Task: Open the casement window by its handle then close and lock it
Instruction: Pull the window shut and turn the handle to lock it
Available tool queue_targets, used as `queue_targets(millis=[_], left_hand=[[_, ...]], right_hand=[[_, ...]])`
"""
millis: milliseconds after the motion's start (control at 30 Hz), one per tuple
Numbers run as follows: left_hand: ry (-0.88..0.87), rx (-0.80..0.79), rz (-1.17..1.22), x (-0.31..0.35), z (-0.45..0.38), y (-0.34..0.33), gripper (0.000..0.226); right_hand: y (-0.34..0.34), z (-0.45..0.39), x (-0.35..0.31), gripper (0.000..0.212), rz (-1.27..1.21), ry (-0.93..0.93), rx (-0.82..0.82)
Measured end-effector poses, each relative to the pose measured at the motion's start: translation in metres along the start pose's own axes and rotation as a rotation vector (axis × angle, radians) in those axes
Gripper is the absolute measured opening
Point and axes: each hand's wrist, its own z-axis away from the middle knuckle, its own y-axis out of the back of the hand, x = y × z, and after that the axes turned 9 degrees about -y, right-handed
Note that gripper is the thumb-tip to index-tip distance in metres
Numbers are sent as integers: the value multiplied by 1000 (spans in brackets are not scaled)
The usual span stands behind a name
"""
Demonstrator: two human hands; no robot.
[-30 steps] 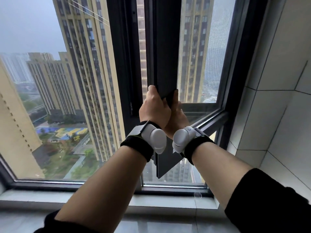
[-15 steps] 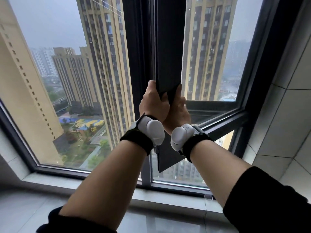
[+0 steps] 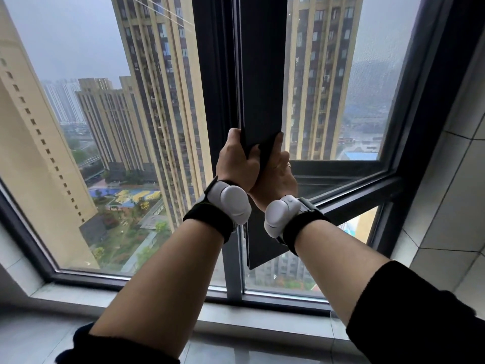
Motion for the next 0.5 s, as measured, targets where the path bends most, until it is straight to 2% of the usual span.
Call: queue_targets(millis=[400, 500], left_hand=[[1, -21, -29, -50, -41, 0, 23], [-20, -14, 25, -53, -45, -2, 21]], right_hand=[[-57, -39, -21, 94, 148, 0, 29], [-61, -44, -23, 93, 145, -17, 30]])
